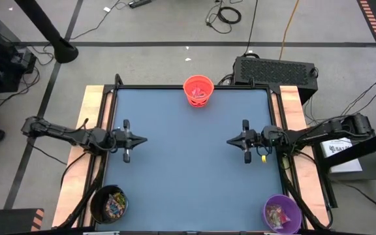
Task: Sort candy by brand, put in halloween buckets
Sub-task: Return to Home Position
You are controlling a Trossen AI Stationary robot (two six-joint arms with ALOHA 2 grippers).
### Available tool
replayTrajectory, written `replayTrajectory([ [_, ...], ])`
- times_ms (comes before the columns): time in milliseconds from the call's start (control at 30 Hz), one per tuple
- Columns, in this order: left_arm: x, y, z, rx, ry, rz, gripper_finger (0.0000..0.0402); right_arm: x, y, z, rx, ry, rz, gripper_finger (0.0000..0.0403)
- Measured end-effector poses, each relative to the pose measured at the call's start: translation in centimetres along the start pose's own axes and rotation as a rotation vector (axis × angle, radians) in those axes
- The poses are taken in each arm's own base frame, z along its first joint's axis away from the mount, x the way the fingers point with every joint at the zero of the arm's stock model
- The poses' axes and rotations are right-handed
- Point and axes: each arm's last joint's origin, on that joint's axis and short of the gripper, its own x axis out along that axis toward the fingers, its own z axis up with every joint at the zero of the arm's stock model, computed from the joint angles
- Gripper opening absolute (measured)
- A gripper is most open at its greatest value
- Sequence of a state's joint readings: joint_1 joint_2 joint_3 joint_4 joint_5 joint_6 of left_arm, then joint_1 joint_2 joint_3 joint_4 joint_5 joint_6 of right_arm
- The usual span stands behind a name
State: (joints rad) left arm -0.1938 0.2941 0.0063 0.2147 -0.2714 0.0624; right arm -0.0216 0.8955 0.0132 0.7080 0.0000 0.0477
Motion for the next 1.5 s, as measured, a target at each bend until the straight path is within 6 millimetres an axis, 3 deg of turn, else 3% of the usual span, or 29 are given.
replayTrajectory([
  [900,-1.5,1.1,0.5,0.056,-0.088,0.083,0.0003,-3.8,-0.5,1.2,0.017,-0.072,-0.037,0.0],
  [1133,-1.5,1.5,1.0,0.047,-0.151,0.028,0.0003,-4.6,-0.5,1.9,-0.021,-0.164,-0.034,0.0],
  [1500,-1.5,2.3,0.6,0.036,-0.121,0.043,0.0003,-5.3,-0.9,1.4,0.006,-0.131,-0.063,0.0],
])
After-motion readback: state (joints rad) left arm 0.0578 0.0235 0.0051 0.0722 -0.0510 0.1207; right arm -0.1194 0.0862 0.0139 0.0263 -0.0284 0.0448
